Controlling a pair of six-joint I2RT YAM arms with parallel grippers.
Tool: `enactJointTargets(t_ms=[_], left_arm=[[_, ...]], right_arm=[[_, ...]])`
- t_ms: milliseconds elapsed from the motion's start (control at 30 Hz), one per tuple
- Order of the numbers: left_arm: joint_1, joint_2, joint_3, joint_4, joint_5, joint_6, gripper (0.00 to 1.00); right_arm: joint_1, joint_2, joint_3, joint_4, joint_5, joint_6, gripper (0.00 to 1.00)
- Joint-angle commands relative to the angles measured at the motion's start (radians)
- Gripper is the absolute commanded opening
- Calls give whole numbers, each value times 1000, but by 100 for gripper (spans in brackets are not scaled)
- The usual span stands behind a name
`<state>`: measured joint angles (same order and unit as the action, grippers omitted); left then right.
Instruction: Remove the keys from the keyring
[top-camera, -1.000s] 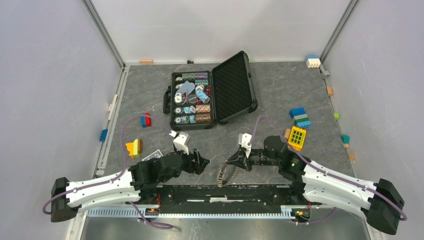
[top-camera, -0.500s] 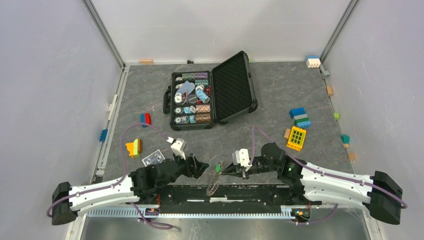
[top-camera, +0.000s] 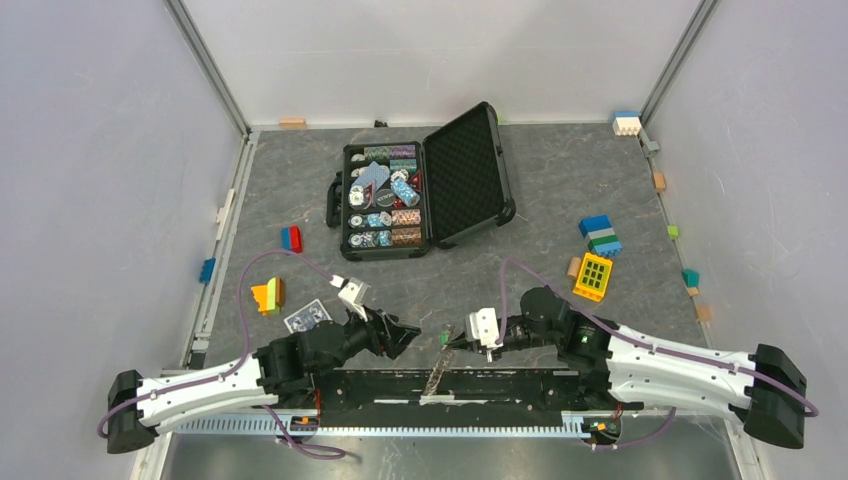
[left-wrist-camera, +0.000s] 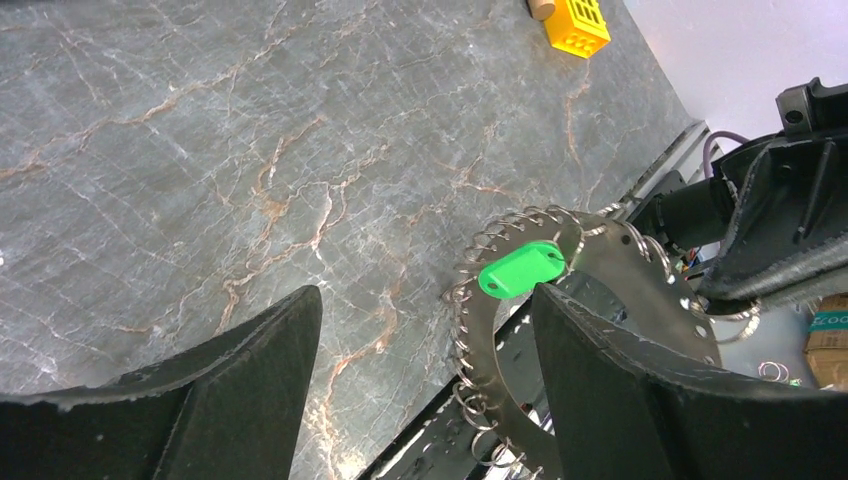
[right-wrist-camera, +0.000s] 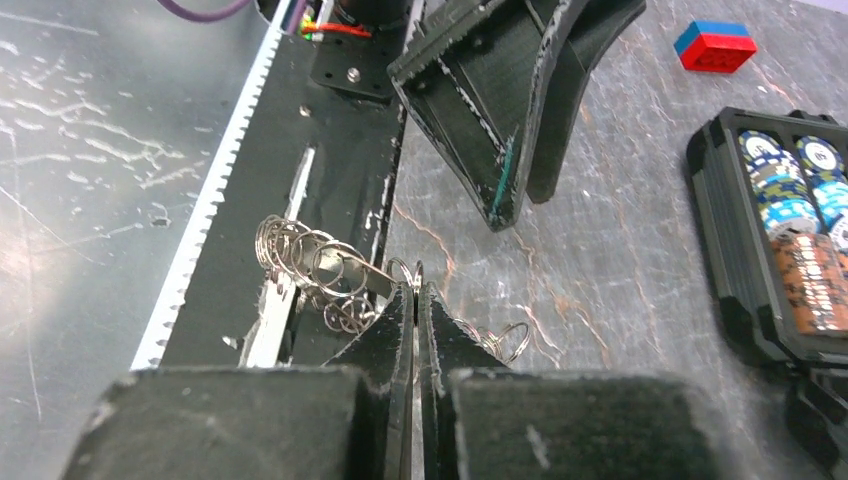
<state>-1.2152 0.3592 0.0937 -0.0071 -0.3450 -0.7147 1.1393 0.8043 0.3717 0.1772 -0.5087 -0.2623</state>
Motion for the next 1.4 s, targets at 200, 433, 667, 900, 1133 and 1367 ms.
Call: enactJointTargets(t_ms=[200, 433, 667, 900, 1133, 1367], left_arm=[[-6, -76, 11, 37, -82, 80, 81], [-6, -170, 17, -51, -110, 80, 100], [-6, -229, 21, -150, -127, 50, 99], [-5, -265, 27, -184, -161, 58, 97], [-5, -268, 29, -194, -184, 63, 95], [-5, -275, 29, -205, -198, 61, 94]], right_arm=[[7, -158, 105, -290, 232, -148, 0], [7, -196, 121, -291, 354, -298, 0], [7, -51, 170, -316, 480, -385, 0], [7, -133, 121, -267, 621, -389, 0], [7, -313, 74, -215, 836, -478, 0], [7, -290, 86, -344, 755, -583, 0]])
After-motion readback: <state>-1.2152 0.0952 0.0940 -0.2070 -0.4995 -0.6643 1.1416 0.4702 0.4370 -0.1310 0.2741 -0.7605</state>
